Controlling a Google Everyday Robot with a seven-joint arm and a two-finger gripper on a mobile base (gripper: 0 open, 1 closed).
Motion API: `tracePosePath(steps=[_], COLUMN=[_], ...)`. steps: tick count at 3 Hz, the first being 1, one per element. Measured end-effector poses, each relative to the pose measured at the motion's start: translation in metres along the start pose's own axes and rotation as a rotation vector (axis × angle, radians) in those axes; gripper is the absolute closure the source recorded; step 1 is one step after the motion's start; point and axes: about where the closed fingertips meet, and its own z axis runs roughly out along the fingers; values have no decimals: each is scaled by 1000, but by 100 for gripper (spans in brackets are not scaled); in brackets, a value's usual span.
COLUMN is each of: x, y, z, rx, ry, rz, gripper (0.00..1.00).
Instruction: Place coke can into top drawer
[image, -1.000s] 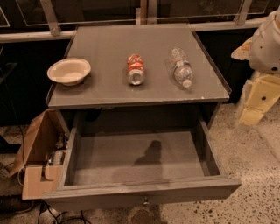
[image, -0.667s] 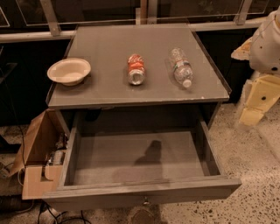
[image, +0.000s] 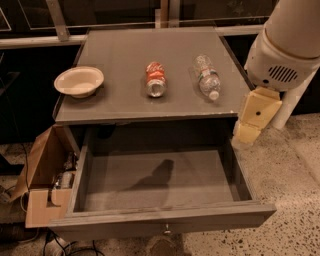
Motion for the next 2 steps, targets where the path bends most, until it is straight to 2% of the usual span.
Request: tracePosePath(steps=[1, 2], x=[0, -11], y=[0, -1], z=[-1, 7], rx=[2, -20], ry=[-1, -44], rz=[5, 69], gripper=[0, 0])
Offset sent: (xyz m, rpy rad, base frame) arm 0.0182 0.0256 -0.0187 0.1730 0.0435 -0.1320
